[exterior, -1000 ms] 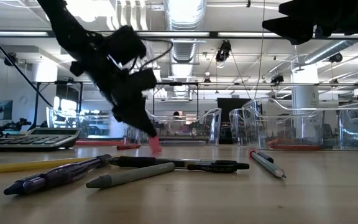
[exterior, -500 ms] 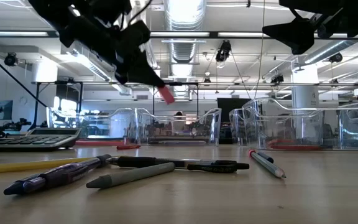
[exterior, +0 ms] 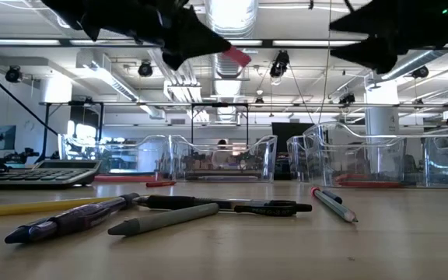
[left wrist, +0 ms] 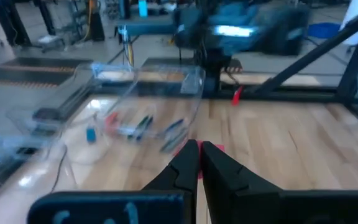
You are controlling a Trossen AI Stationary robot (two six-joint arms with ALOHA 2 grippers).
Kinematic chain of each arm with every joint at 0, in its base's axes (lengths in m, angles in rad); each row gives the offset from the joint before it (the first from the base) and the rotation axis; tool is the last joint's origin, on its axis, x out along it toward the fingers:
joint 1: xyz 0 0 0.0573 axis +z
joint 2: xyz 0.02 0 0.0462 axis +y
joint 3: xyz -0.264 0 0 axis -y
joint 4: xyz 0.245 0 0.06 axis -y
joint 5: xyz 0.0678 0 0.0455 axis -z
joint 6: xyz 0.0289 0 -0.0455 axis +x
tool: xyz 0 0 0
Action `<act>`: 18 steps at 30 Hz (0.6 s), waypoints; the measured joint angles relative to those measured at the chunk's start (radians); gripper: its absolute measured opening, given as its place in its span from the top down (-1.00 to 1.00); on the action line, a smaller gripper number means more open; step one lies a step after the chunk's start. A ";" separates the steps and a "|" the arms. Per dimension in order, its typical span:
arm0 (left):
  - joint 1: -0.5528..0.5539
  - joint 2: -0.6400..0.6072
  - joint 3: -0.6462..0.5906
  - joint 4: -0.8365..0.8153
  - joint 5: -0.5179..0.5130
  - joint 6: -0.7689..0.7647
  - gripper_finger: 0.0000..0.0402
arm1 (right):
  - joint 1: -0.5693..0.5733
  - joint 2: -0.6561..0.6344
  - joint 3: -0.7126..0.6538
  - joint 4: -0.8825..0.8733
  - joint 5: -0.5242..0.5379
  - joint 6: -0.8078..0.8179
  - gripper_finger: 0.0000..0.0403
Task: Sort crayons/erasers/pens/pencils in bins
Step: Put the pink eraser into the top right transparent bin
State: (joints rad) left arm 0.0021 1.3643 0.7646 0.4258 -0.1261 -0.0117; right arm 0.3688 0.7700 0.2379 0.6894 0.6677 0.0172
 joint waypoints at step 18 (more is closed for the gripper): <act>0.002 0.112 0.125 0.021 -0.104 0.074 1.00 | -0.090 0.109 0.000 -0.002 0.312 0.224 -0.91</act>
State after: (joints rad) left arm 0.0044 1.4765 0.8895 0.4468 -0.2301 0.0620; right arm 0.2787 0.8788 0.2379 0.6874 0.9799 0.2409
